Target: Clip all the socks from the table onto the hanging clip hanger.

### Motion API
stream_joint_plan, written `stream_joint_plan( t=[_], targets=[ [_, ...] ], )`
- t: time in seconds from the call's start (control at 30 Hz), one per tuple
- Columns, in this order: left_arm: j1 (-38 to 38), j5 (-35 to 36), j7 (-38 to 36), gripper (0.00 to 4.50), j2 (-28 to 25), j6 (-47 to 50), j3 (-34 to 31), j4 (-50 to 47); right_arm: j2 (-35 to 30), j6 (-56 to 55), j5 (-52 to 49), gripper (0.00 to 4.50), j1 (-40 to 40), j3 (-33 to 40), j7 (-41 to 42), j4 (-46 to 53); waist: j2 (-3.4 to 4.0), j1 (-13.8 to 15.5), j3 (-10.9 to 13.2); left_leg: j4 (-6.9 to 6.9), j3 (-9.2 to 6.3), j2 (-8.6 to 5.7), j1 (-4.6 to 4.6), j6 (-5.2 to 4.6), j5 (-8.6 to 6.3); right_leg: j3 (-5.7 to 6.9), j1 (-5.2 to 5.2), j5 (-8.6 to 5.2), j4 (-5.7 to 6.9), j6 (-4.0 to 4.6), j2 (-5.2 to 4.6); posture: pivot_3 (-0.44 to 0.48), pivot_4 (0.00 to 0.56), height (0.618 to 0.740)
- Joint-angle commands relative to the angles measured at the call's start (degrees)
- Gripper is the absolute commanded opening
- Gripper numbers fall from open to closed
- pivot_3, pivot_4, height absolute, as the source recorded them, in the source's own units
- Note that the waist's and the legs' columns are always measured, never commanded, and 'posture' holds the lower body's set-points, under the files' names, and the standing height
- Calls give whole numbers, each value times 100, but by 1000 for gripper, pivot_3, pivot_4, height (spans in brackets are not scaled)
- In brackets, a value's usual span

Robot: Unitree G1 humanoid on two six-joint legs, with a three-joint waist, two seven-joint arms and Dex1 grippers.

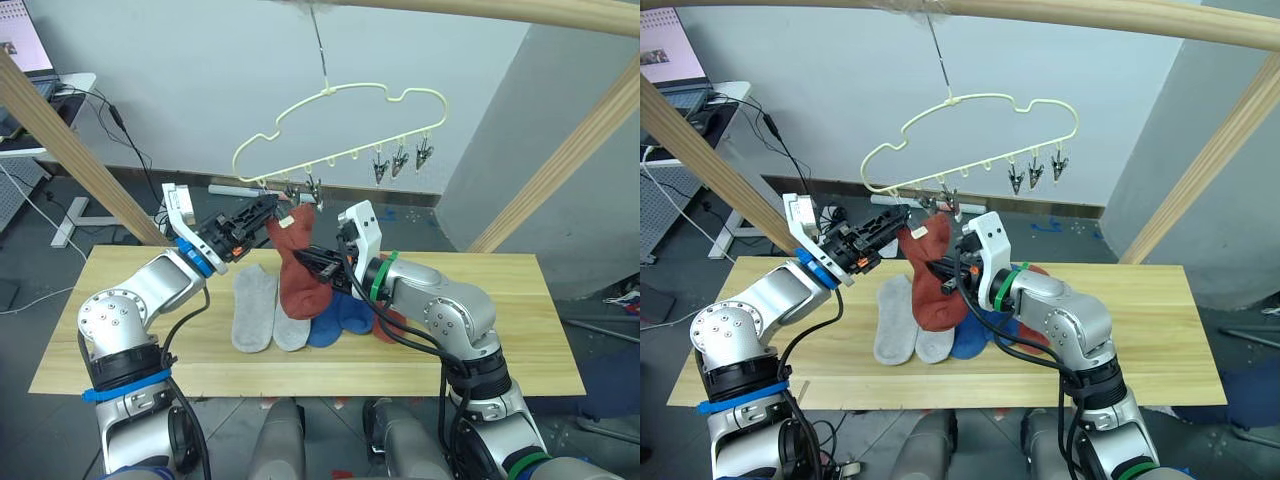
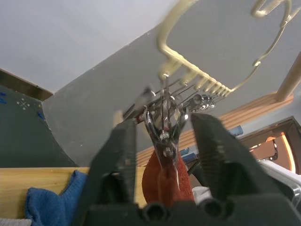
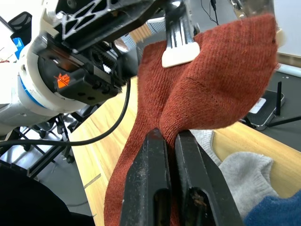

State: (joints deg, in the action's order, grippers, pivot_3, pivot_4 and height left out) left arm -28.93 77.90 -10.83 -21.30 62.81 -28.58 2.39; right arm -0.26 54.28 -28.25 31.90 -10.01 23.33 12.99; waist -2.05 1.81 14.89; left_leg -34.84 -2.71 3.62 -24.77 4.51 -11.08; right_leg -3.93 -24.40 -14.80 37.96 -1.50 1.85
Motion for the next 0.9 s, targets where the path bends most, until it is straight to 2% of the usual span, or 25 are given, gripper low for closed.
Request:
stream_joint_plan(
  t=[0.03, 0.13, 0.2, 0.27, 0.37, 0.63, 0.9],
  targets=[
    [76, -58, -127, 3519, -178, -156, 5, -256, 81, -108, -75, 0, 67, 33, -15, 91, 1, 4, 1, 0, -3, 0, 0, 0, 0, 3, 0, 0, 1, 0, 0, 222, 270, 740],
    [229, -447, -185, 4460, -352, -427, 48, -387, 104, -160, 5, 0, 79, -41, -52, 38, 4, -4, 3, 1, -5, 1, -1, 0, 0, 5, 0, -1, 1, 2, 0, 224, 270, 740],
    [394, -838, -298, 4487, -596, -518, 254, -663, 84, -250, 85, 0, 83, -92, -66, -27, 6, 0, 4, 1, -8, 1, -1, 0, 0, 8, 0, -2, 1, 3, 0, 224, 270, 740],
    [654, -1352, -517, 4500, -892, -696, 599, -1199, 43, -372, 137, 539, 70, -148, -19, -85, 8, 0, 6, 3, -8, 0, -1, 1, 0, 7, 0, -2, 1, 3, 0, 224, 270, 740],
    [891, -1684, -734, 4500, -1109, -968, 723, -1712, -55, -474, 210, 1401, 22, -238, 51, -78, 19, 23, 15, 4, -6, -1, -2, 2, 0, 6, 0, -2, -1, 4, -3, 243, 274, 740],
    [1579, -2630, -1694, 4500, -1414, -1697, 1160, -1910, -717, -816, 435, 4375, -416, -565, 387, 237, 44, 123, 31, 4, -2, -1, -2, 2, 0, 3, -1, -8, -5, 13, -4, 242, 270, 740],
    [1829, -3694, -1569, 4500, -863, -2743, 1578, -2002, -1515, -987, 434, 4447, -955, -387, 680, 888, 54, 143, 43, 5, -3, -1, -2, 2, 0, 3, -1, -10, -5, 16, -4, 232, 266, 740]
  ],
)
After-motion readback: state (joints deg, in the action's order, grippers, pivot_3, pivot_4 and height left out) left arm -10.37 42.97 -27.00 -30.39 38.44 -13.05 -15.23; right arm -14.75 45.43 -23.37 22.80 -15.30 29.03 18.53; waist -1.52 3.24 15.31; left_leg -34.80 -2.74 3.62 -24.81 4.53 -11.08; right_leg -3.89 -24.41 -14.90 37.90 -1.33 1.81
